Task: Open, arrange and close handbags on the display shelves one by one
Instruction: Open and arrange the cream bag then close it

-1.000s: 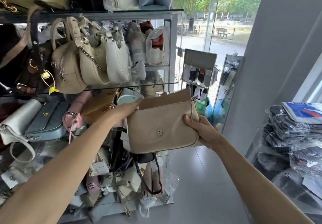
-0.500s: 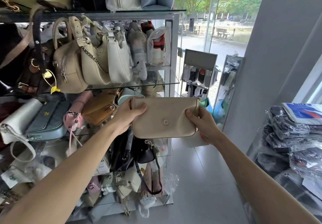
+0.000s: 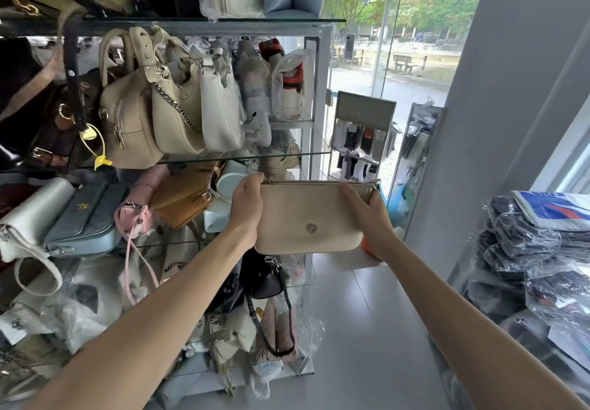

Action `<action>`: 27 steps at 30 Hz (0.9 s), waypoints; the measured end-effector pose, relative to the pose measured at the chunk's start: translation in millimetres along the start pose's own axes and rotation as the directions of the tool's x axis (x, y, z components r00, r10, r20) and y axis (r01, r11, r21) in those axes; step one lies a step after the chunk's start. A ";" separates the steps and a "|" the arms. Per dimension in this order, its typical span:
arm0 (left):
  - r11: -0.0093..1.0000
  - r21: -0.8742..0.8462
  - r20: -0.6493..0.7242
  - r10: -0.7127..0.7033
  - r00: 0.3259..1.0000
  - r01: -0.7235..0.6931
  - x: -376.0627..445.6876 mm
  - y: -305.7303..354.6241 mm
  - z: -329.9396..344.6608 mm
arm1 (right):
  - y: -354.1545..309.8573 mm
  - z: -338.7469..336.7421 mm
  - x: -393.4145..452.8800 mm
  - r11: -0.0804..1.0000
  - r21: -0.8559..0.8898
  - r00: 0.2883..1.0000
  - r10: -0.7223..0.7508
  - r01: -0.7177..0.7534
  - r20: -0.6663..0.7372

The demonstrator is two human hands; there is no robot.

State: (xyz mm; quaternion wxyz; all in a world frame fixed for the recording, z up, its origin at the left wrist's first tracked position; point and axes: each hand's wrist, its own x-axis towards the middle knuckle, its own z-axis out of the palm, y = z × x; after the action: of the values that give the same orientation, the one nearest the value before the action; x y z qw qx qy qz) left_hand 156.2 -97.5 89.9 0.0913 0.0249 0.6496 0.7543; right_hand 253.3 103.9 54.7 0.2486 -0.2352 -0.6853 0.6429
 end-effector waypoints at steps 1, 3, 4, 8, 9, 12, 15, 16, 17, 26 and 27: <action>0.999 0.002 -0.015 0.037 0.999 -0.037 -1.1 -2.8 0.9 | -1.3 1.2 -1.5 0.999 -0.036 0.999 -0.019 0.018 -0.045; 0.991 0.020 -0.016 0.135 0.991 -0.134 -2.3 -8.4 1.2 | -4.4 1.3 -5.6 0.970 -0.216 0.967 -0.159 0.115 -0.198; 0.983 0.037 -0.006 0.180 0.984 -0.180 -3.1 -10.4 0.9 | -7.2 0.9 -8.3 0.925 -0.333 0.924 -0.276 0.181 -0.264; 0.943 0.155 0.077 0.287 0.955 -0.296 -2.2 -21.6 -0.3 | -26.7 6.6 -7.0 0.676 -0.548 0.811 -0.585 0.492 0.007; 0.932 0.176 0.090 0.306 0.948 -0.318 -3.5 -25.5 0.1 | -35.3 12.0 -9.1 0.667 -0.525 0.830 -0.537 0.528 0.153; 0.918 0.212 0.094 0.322 0.942 -0.334 -12.2 -36.6 3.6 | -54.3 37.8 -14.2 0.618 -0.592 0.852 -0.312 0.518 0.420; 0.935 0.209 0.073 0.277 0.958 -0.286 -20.8 -44.8 4.7 | -56.3 54.3 -8.6 0.599 -0.626 0.846 -0.178 0.499 0.503; 0.942 0.189 0.072 0.267 0.961 -0.276 -21.7 -47.5 3.6 | -56.3 55.8 -6.7 0.604 -0.620 0.836 -0.153 0.501 0.527; 0.946 0.177 0.071 0.261 0.963 -0.270 -22.5 -48.8 2.4 | -56.1 56.2 -4.8 0.610 -0.613 0.828 -0.136 0.503 0.544; 0.906 0.225 0.055 0.357 0.933 -0.360 -25.8 -42.9 -2.2 | -55.9 75.8 -21.3 0.650 -0.635 0.908 -0.271 0.417 0.319; 0.909 0.226 0.034 0.353 0.935 -0.351 -24.7 -42.5 -2.5 | -56.5 75.4 -21.2 0.646 -0.648 0.915 -0.280 0.404 0.291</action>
State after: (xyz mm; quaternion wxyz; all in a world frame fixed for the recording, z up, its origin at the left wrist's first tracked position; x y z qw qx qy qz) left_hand 184.6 -98.2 49.6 -0.0521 0.1490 0.7173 0.6787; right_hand 220.9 29.2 106.5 0.2016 -0.1234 -0.9256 0.2956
